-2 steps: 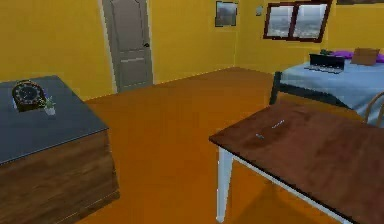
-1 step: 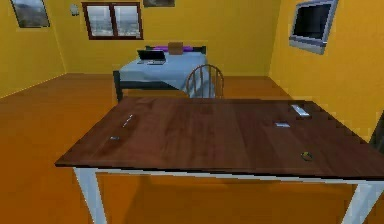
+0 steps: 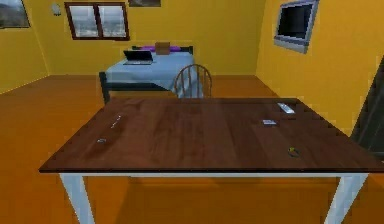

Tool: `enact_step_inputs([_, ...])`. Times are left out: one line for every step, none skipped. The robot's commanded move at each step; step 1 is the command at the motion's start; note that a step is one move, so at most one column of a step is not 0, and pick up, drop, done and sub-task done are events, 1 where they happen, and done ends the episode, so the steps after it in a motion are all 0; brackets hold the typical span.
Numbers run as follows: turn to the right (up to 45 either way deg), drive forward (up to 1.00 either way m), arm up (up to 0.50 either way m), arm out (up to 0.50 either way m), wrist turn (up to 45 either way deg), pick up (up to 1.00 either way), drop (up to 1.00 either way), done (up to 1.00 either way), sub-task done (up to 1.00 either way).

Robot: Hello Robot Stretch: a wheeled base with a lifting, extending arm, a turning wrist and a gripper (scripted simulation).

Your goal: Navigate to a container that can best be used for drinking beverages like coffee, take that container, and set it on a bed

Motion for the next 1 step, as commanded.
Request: enact_step_inputs([0.0,0.10,0.00,0.00,0.0,0.00,0.00,0.00,0.00])
